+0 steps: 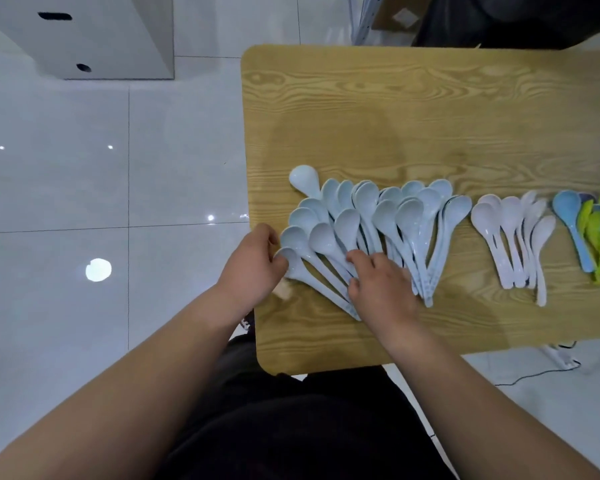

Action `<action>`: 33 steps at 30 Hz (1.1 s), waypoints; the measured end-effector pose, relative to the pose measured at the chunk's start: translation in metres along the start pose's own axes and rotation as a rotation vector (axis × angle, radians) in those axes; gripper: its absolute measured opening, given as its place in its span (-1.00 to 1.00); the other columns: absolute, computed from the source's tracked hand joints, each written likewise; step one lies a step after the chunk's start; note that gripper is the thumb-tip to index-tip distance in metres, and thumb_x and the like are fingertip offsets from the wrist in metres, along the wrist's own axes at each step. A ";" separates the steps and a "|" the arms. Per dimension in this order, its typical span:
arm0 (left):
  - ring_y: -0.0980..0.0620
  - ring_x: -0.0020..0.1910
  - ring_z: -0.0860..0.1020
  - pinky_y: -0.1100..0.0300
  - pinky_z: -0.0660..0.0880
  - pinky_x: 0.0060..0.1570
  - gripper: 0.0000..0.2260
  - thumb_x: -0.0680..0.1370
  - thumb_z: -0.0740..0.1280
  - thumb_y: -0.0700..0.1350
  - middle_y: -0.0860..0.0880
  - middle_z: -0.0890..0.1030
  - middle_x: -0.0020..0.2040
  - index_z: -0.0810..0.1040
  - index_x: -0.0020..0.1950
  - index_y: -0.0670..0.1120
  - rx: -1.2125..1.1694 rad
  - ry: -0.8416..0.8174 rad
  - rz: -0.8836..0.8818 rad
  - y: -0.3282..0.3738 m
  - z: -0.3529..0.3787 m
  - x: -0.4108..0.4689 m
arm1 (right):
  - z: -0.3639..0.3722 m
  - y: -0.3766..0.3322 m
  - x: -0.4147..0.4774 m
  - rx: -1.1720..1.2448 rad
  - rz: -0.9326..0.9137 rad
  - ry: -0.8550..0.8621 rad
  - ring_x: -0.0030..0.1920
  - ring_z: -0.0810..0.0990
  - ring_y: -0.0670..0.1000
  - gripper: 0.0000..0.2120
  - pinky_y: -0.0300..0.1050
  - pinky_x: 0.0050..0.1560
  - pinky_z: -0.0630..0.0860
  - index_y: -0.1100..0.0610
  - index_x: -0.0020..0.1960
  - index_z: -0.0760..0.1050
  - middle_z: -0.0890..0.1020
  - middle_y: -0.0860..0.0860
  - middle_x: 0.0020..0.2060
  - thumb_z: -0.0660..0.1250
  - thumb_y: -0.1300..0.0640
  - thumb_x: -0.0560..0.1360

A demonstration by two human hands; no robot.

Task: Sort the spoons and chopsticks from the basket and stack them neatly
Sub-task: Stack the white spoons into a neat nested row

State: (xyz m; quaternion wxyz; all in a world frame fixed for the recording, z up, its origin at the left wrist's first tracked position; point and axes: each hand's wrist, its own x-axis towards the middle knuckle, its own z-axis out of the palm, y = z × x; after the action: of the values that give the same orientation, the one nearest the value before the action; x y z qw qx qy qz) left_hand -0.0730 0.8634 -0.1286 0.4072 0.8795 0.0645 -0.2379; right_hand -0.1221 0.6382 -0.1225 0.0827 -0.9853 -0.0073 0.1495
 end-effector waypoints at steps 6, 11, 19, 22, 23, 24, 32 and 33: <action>0.03 -0.16 0.56 0.16 0.62 -0.19 -0.79 0.59 0.20 -0.24 -0.03 0.52 -0.18 0.58 0.05 -0.02 -0.648 -0.095 -0.231 0.011 -0.005 -0.022 | -0.004 0.000 0.001 0.151 0.005 0.009 -0.25 0.49 0.11 -0.60 0.03 -0.19 0.41 0.13 0.27 0.49 0.47 0.02 -0.30 0.37 0.28 0.44; 0.00 -0.12 0.55 0.16 0.56 -0.26 -0.73 0.60 0.10 -0.21 -0.05 0.56 -0.03 0.59 -0.07 -0.04 -0.875 0.002 -0.359 0.023 0.004 -0.031 | -0.017 0.012 -0.009 0.446 0.038 -0.065 -0.03 0.53 -0.01 -0.72 -0.05 -0.07 0.46 0.05 0.30 0.49 0.54 -0.03 0.09 0.29 0.18 0.60; -0.09 -0.18 0.59 0.03 0.50 -0.11 -0.81 0.60 0.22 -0.11 -0.10 0.60 -0.20 0.61 -0.07 -0.11 -1.112 0.147 -0.441 0.074 0.028 -0.066 | -0.064 0.038 -0.040 0.703 -0.145 -0.107 0.00 0.49 -0.30 -0.83 -0.52 -0.05 0.33 -0.07 0.12 0.58 0.52 -0.28 -0.05 0.38 0.13 0.56; -0.09 -0.18 0.59 0.04 0.53 -0.17 -0.85 0.59 0.27 -0.12 -0.12 0.58 -0.15 0.59 0.01 -0.15 -1.196 0.212 -0.437 0.099 0.038 -0.082 | -0.077 0.053 -0.052 0.734 -0.205 -0.181 0.01 0.52 -0.27 -0.79 -0.51 -0.04 0.37 -0.21 0.05 0.56 0.54 -0.26 -0.04 0.40 0.10 0.55; -0.06 -0.21 0.59 0.06 0.54 -0.21 -0.87 0.58 0.29 -0.13 -0.11 0.57 -0.18 0.59 -0.03 -0.15 -1.226 0.231 -0.440 0.108 0.042 -0.087 | -0.079 0.060 -0.055 0.752 -0.216 -0.190 0.02 0.53 -0.25 -0.78 -0.50 -0.02 0.39 -0.23 0.04 0.56 0.55 -0.24 -0.05 0.42 0.10 0.54; -0.05 -0.24 0.59 0.08 0.56 -0.24 -0.89 0.57 0.31 -0.13 -0.10 0.58 -0.21 0.60 -0.05 -0.14 -1.251 0.247 -0.441 0.117 0.046 -0.091 | -0.081 0.067 -0.058 0.772 -0.228 -0.199 0.03 0.55 -0.25 -0.76 -0.49 0.01 0.41 -0.24 0.04 0.57 0.55 -0.22 -0.05 0.44 0.11 0.53; -0.13 -0.07 0.64 -0.03 0.57 -0.08 -0.67 0.68 0.18 0.11 -0.10 0.66 0.01 0.60 0.17 -0.08 -1.393 0.262 -0.373 0.159 0.078 -0.121 | -0.101 0.106 -0.075 0.743 -0.436 -0.293 0.13 0.56 -0.17 -0.77 -0.07 0.24 0.51 -0.18 0.17 0.59 0.56 -0.22 0.07 0.42 0.07 0.56; -0.11 -0.10 0.64 -0.03 0.55 -0.05 -0.64 0.68 0.15 0.15 -0.09 0.66 0.00 0.60 0.13 -0.08 -1.384 0.257 -0.359 0.162 0.079 -0.123 | -0.102 0.108 -0.079 0.776 -0.442 -0.303 0.13 0.57 -0.17 -0.76 -0.07 0.24 0.52 -0.22 0.16 0.58 0.56 -0.26 0.07 0.43 0.07 0.55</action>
State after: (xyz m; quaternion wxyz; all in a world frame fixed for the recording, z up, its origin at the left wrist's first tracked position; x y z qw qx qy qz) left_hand -0.1604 0.7071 -0.0028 0.8143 0.4172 0.3909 -0.1004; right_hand -0.1684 0.5122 -0.0211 0.4725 -0.8236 -0.1722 0.2622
